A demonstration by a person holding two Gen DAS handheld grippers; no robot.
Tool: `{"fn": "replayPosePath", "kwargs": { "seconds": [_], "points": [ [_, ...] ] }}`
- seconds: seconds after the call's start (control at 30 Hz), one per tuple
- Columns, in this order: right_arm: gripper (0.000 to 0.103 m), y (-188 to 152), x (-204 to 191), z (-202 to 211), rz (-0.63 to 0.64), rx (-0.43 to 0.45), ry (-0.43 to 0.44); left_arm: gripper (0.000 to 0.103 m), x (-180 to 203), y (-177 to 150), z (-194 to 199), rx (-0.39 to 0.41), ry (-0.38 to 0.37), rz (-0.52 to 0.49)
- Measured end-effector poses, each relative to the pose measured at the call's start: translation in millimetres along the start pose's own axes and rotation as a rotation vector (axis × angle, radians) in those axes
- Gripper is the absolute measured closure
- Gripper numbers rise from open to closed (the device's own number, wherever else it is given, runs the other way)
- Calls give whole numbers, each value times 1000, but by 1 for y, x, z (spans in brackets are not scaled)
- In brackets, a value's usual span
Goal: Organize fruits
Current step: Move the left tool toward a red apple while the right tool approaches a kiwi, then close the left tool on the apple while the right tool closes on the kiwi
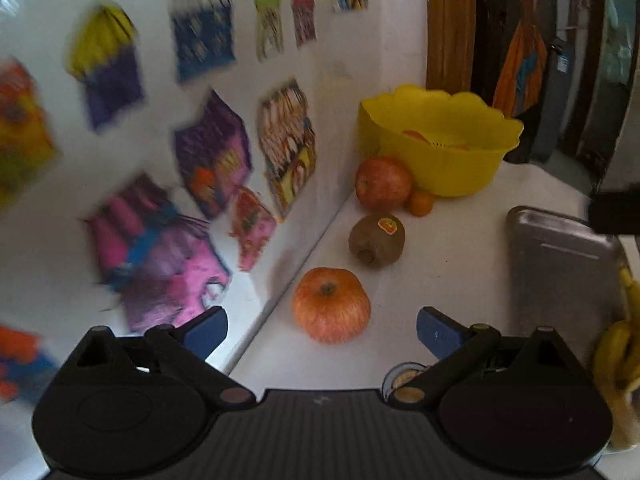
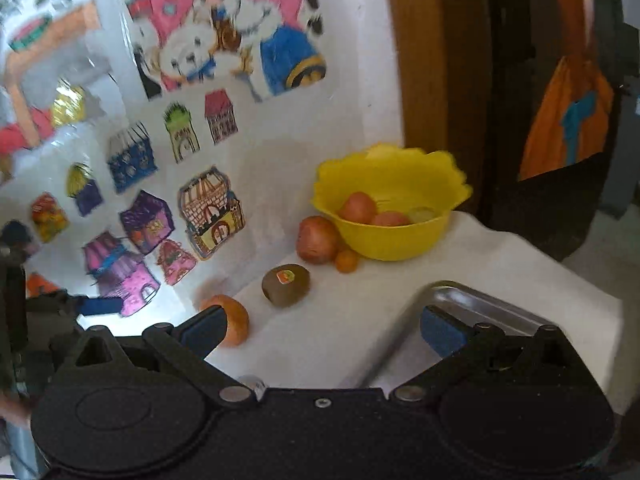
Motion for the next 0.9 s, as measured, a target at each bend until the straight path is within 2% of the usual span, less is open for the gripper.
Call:
{"fn": "replayPosePath", "kwargs": {
  "seconds": [0.2, 0.37, 0.6, 0.73, 0.9],
  "points": [
    [1, -2, -11, -80, 19, -4, 28, 1, 1, -15, -47, -21, -11, -41],
    [1, 1, -13, -134, 79, -34, 46, 1, 0, -19, -72, -35, -5, -26],
    [3, 4, -33, -189, 218, -82, 112, 1, 1, -22, -89, -42, 1, -10],
    [8, 0, -36, -215, 236, -133, 129, 2, 2, -27, -92, -40, -2, -9],
    [16, -7, -41, -235, 268, -168, 142, 10, 0, -30, -94, -47, -6, 2]
  ]
}}
Point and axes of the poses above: each gripper's, at about its wrist camera, not at the fingertips, and z roughly against the way its jaws point, x to its right, y to its top, the point moved 9 cm from there along -z, roughly the way its jaws point, and after that the axes turned 1 degree about x, right-handed, at the moved point
